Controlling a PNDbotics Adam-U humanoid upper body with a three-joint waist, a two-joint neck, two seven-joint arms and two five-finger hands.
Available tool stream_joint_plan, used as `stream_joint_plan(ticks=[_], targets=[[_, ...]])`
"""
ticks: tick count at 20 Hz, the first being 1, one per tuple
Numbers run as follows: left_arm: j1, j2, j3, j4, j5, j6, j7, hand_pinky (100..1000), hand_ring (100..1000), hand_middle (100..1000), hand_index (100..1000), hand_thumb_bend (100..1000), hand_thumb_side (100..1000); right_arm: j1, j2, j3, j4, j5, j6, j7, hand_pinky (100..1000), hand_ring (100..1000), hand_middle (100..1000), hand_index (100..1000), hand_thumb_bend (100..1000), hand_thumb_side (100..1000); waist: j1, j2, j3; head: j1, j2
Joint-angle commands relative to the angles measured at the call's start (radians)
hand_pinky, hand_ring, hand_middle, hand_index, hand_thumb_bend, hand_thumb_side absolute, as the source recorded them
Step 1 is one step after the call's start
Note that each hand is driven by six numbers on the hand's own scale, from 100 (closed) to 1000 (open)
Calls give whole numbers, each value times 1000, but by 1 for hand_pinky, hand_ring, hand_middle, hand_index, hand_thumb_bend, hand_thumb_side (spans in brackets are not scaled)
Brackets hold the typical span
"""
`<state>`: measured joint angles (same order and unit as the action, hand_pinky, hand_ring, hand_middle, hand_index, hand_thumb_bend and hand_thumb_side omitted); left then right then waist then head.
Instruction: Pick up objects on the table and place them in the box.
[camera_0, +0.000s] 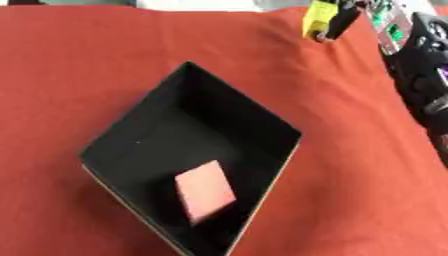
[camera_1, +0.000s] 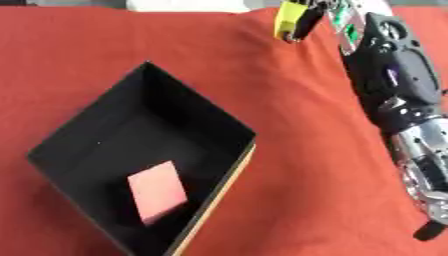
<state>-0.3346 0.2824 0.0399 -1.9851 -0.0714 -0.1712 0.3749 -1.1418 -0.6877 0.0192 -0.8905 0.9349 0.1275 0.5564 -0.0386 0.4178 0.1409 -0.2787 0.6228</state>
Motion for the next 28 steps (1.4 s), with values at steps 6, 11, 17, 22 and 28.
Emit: stream_joint_plan(ticks=[6, 11, 17, 22, 28], targets=[[-3, 19, 4, -15, -5, -2, -1, 577, 763, 666, 840, 189, 828, 37, -103, 26, -211, -102, -36, 25, 598, 546, 449, 614, 100, 100, -4, -38, -5, 5, 4], [-8, 20, 2, -15, -5, -5, -2, 578, 763, 666, 840, 190, 827, 162, -198, 97, -569, -272, -100, 73, 592, 544, 451, 614, 100, 100, -11, -38, -5, 5, 8], [-11, 19, 1, -15, -4, -6, -4, 579, 763, 667, 840, 191, 825, 290, -291, 166, -1027, -475, -88, 142, 575, 547, 460, 618, 100, 100, -15, -42, -3, 5, 15], [-12, 17, -3, -15, -2, -8, -7, 581, 762, 667, 840, 192, 823, 237, -283, 252, -1107, -547, -135, 199, 571, 552, 468, 621, 100, 100, -18, -52, -2, 4, 26], [-11, 14, -6, -15, 1, -7, -11, 581, 762, 667, 840, 193, 822, 121, -189, 355, -1109, -545, -161, 265, 574, 554, 479, 627, 100, 100, -18, -61, -4, 13, 39]])
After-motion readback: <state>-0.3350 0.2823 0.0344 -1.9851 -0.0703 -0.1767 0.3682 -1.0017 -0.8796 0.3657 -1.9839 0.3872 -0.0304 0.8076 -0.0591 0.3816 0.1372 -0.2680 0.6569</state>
